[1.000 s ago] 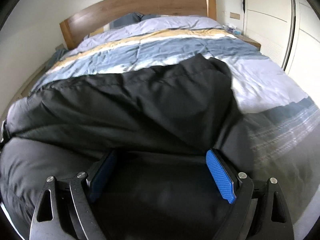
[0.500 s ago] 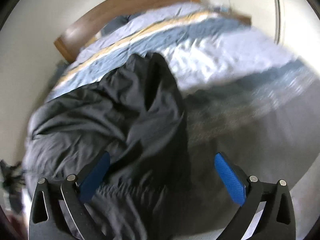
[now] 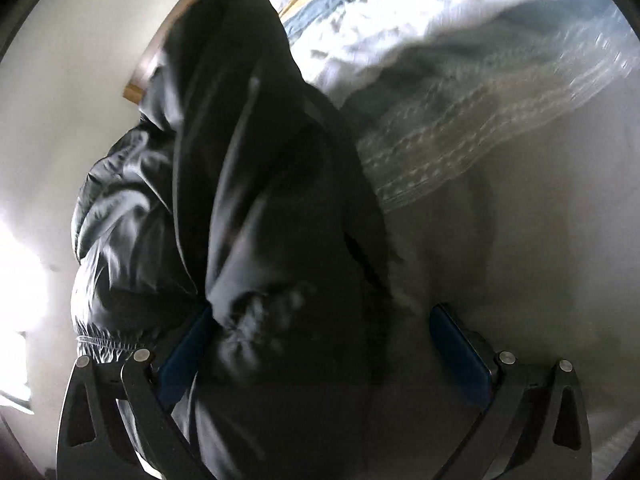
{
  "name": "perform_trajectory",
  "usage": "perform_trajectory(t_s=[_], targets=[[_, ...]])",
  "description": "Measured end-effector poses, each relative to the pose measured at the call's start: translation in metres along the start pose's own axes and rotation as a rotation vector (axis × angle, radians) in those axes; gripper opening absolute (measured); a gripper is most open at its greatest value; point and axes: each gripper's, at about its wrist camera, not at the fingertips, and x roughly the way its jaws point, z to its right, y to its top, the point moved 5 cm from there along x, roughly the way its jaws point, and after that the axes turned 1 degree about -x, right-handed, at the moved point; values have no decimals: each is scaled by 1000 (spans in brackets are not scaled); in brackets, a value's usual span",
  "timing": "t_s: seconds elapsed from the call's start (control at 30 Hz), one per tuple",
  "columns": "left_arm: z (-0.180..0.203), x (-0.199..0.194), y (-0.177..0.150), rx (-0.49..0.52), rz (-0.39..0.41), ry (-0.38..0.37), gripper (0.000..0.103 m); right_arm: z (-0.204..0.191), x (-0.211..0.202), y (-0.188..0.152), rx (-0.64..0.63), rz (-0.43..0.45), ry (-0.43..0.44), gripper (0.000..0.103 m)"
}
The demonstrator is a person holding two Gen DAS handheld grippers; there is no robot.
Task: Fold large clothes
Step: 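Lift the gripped coat bundle with both tools and fold it over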
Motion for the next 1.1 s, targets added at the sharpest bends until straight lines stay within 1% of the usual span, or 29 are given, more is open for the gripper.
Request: perform_trajectory(t_s=[0.07, 0.1, 0.13, 0.17, 0.2, 0.23, 0.3, 0.37, 0.43, 0.5, 0.53, 0.6, 0.63, 0.7, 0.73, 0.77, 0.8, 0.83, 0.87, 0.93, 1.1], targets=[[-7, 5, 1, -34, 5, -52, 94, -2, 10, -2, 13, -38, 77, 103], [-5, 7, -2, -60, -15, -112, 94, -5, 14, -3, 11, -58, 108, 103], [1, 12, -6, -77, -54, -185, 94, -12, 19, -5, 4, -88, 154, 103], [8, 15, -10, -84, -84, -242, 95, -23, 25, -7, -11, -122, 218, 103], [16, 20, -14, -77, -107, -282, 96, -33, 30, -10, -25, -149, 267, 103], [24, 24, -19, -52, -126, -300, 97, -42, 36, -12, -44, -163, 292, 103], [30, 36, -25, -15, -147, -268, 100, -48, 45, -13, -56, -166, 286, 103], [28, 43, -25, -24, -166, -245, 101, -44, 51, -11, -32, -166, 274, 103], [25, 47, -22, -64, -152, -215, 101, -43, 53, -12, -28, -141, 266, 103], [31, 50, -24, -44, -144, -175, 102, -46, 54, -15, -57, -112, 244, 103], [35, 51, -25, -23, -140, -170, 102, -47, 53, -17, -60, -99, 231, 103], [41, 53, -28, 5, -137, -142, 97, -51, 54, -18, -62, -91, 219, 103], [44, 52, -29, 17, -121, -122, 93, -52, 55, -18, -66, -97, 222, 103], [48, 48, -30, 5, -96, -120, 65, -54, 51, -19, -53, -91, 221, 89], [48, 46, -31, -34, -79, -127, 59, -55, 47, -21, -45, -83, 227, 68], [50, 43, -32, -51, -68, -136, 48, -56, 44, -18, -23, -71, 242, 51], [54, 41, -34, -55, -57, -145, 42, -60, 42, -16, -16, -60, 250, 45], [62, 36, -37, -53, -41, -149, 39, -66, 39, -15, -28, -52, 243, 36], [67, 34, -39, -59, -34, -162, 36, -75, 37, -14, -55, -46, 229, 32], [84, 28, -44, -63, -18, -215, 33, -88, 32, -13, -82, -37, 215, 28], [118, 7, -47, -54, 30, -303, 27, -123, 2, -17, -108, 20, 217, 25]])
